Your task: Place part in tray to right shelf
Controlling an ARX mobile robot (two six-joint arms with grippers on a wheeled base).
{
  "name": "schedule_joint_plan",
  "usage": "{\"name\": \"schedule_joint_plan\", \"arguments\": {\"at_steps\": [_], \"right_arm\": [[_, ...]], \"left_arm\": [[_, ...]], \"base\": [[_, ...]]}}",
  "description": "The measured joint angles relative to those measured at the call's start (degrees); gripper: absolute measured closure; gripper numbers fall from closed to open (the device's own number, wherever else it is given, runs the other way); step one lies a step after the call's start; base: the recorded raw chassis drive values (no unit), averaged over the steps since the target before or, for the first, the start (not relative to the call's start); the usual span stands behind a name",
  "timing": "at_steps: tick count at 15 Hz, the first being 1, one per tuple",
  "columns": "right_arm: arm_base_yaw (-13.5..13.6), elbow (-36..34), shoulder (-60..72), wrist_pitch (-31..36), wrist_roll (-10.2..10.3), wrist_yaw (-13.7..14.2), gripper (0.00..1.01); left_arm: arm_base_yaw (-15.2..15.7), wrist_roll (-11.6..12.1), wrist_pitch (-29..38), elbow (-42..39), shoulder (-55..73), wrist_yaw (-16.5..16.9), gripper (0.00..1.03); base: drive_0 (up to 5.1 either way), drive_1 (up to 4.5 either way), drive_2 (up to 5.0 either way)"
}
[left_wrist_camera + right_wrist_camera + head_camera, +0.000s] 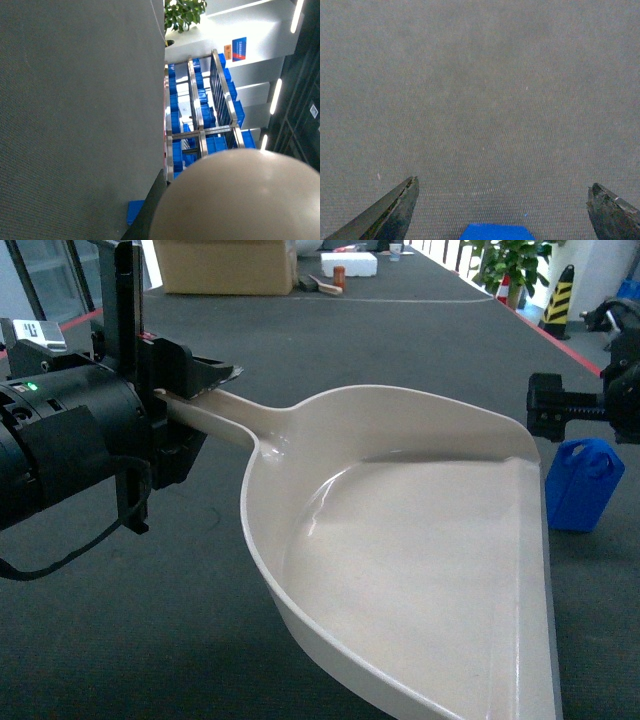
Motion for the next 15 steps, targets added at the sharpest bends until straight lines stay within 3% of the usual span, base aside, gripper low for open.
{"name": "schedule_joint_plan", "arguments": {"at_steps": [2, 5, 7, 10, 12, 14, 15], "right_arm": [[0.7, 0.5, 1.7, -4.0, 0.9, 1.0, 0.04], [1.0, 0.0, 2.6, -3.8, 1.6, 2.9, 0.35], [1.2, -4.9, -1.7, -1.4, 1.9, 2.6, 0.54], [3.4, -13.9, -17.6, 4.0, 1.2, 0.1, 0.55], [7.8, -17.5, -29.2, 5.2, 1.0, -3.8, 0.55], [15.7, -20.5, -36.9, 5.2, 1.1, -7.9, 0.55], [19.5, -22.0, -37.4, 5.4, 1.1, -8.2, 0.55]], "left_arm": [[0.0, 0.0, 0.0, 0.0, 0.0, 0.0, 0.88], [0.0, 0.0, 0.0, 0.0, 0.0, 0.0, 0.88], [0.0, 0.0, 0.0, 0.0, 0.0, 0.0, 0.88], [0.0, 0.0, 0.0, 0.0, 0.0, 0.0, 0.88], [0.0, 0.0, 0.0, 0.0, 0.0, 0.0, 0.88], [0.0, 0.0, 0.0, 0.0, 0.0, 0.0, 0.88], [0.0, 0.0, 0.0, 0.0, 0.0, 0.0, 0.88]], "base": [[0.0, 0.0, 0.0], [0.0, 0.0, 0.0], [0.0, 0.0, 0.0], [0.0, 0.0, 0.0], [0.0, 0.0, 0.0], [0.0, 0.0, 0.0], [0.0, 0.0, 0.0]]}}
